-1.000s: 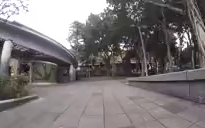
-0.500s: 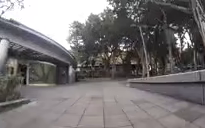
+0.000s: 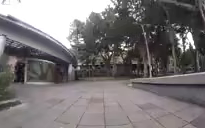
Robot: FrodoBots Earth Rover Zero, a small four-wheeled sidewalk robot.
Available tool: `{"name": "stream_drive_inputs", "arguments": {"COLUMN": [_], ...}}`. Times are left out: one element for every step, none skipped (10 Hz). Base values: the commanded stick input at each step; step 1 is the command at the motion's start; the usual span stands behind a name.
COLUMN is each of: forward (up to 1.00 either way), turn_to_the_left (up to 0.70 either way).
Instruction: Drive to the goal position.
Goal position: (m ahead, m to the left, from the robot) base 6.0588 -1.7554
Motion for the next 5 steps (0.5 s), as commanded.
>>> {"name": "stream_drive_inputs", "arguments": {"forward": [0.70, 0.70, 0.70, 0.70, 0.70], "turn_to_the_left": [0.00, 0.00, 0.00, 0.00, 0.00]}}
